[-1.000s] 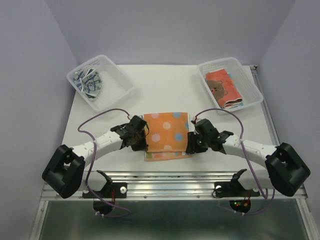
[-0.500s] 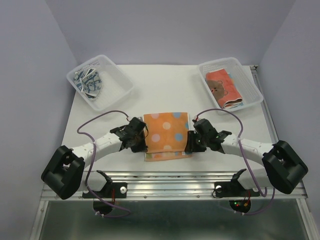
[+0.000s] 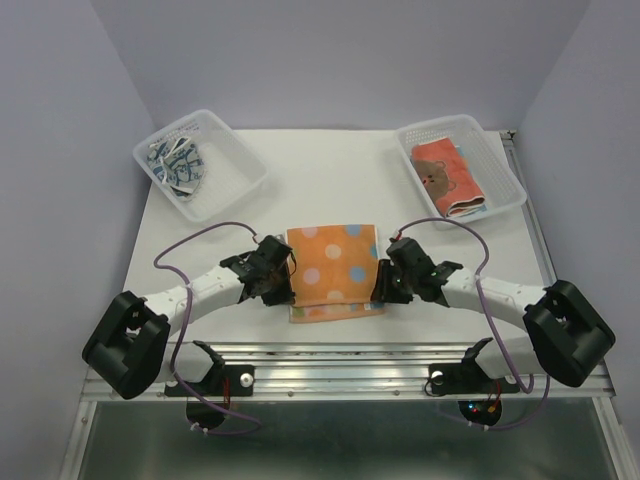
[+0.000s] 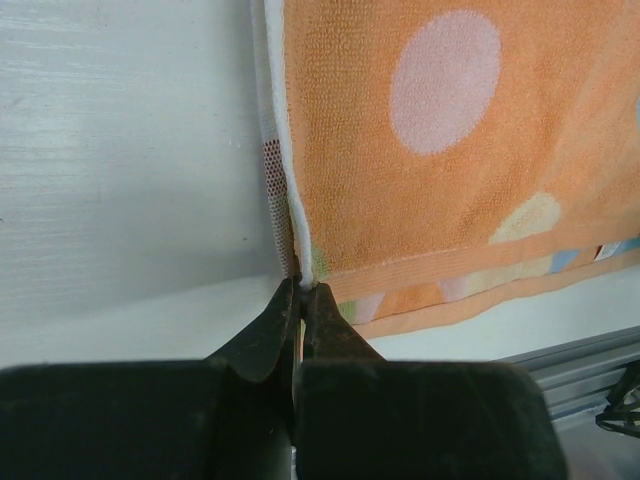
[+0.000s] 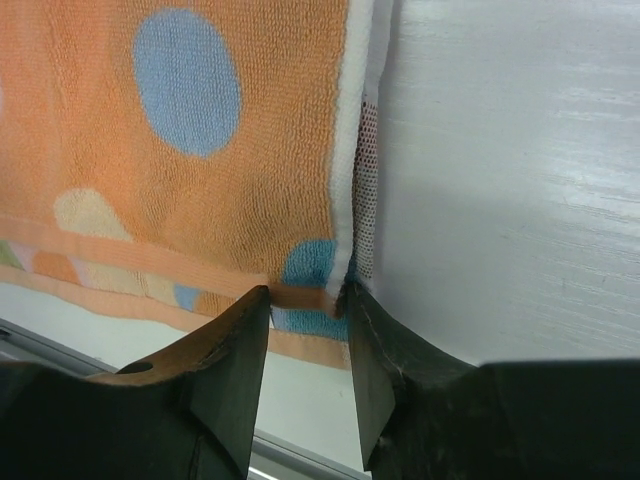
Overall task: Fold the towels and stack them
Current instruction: Fold the towel
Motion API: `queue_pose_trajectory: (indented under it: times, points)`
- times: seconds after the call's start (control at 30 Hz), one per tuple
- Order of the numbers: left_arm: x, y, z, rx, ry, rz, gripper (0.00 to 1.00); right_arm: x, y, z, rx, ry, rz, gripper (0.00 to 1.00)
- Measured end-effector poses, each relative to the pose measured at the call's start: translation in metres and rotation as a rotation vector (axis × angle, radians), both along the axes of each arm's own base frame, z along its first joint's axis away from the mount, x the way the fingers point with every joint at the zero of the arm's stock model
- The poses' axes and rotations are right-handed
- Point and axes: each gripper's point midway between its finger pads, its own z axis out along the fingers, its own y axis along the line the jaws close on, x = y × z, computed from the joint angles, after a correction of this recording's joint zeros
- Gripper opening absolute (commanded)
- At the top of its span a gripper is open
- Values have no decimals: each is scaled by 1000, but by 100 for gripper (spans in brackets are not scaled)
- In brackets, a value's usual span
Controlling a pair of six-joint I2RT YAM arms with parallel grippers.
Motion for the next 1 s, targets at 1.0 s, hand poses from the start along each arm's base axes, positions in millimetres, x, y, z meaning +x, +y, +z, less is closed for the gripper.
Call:
queue_pose_trajectory:
  times: [1.0]
  points:
    - [1, -5, 28, -93, -72, 14, 0, 6, -10, 27, -17, -66, -32, 1]
